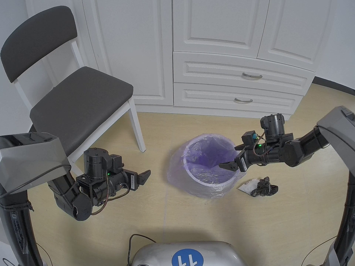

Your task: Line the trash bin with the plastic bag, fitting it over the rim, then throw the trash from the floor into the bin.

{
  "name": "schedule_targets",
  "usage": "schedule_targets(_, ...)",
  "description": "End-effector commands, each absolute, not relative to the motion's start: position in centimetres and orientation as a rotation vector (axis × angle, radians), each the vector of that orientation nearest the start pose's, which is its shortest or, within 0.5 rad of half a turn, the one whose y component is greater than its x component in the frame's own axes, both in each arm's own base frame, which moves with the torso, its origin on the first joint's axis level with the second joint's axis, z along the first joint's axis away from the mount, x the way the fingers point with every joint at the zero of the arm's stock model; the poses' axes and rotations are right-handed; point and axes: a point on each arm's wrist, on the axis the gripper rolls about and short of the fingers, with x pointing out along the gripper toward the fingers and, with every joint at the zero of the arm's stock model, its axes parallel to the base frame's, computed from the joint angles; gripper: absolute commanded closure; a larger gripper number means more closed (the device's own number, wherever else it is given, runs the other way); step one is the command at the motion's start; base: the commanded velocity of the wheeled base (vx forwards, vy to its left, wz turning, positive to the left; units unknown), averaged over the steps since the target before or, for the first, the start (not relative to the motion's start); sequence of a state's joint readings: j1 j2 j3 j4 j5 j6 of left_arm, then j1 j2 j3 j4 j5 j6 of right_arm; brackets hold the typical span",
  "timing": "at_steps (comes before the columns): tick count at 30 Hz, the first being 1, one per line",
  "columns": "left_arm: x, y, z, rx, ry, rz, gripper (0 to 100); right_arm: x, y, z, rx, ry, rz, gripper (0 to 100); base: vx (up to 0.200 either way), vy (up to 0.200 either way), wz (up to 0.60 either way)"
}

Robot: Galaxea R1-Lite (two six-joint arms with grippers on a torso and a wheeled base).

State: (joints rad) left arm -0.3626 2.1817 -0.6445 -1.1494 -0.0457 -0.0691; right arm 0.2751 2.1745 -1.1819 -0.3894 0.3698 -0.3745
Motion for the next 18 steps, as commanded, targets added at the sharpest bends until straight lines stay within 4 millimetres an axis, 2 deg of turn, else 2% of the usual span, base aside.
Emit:
schedule_targets(1, 31.0, -11.1, 2.8, -0.014, 0.387, -0.365, 0, 42.6, 12.8, 3.9, -0.282, 0.536, 0.775, 0, 0.0, 0.0, 0.0)
schedule_targets(6, 29.8, -10.7, 2.9, -0.026, 0.316, -0.371, 0, 43.3, 12.5, 2.8, -0.251, 0.539, 0.829, 0, 0.0, 0.0, 0.0)
schedule_targets(10, 29.8, -10.7, 2.9, -0.034, 0.259, -0.374, 0, 44.6, 12.9, 2.3, -0.24, 0.533, 0.831, 0, 0.0, 0.0, 0.0)
schedule_targets(18, 29.5, -10.5, 3.0, -0.034, 0.258, -0.371, 0, 46.7, 13.4, -0.5, -0.213, 0.574, 0.836, 0, 0.0, 0.0, 0.0)
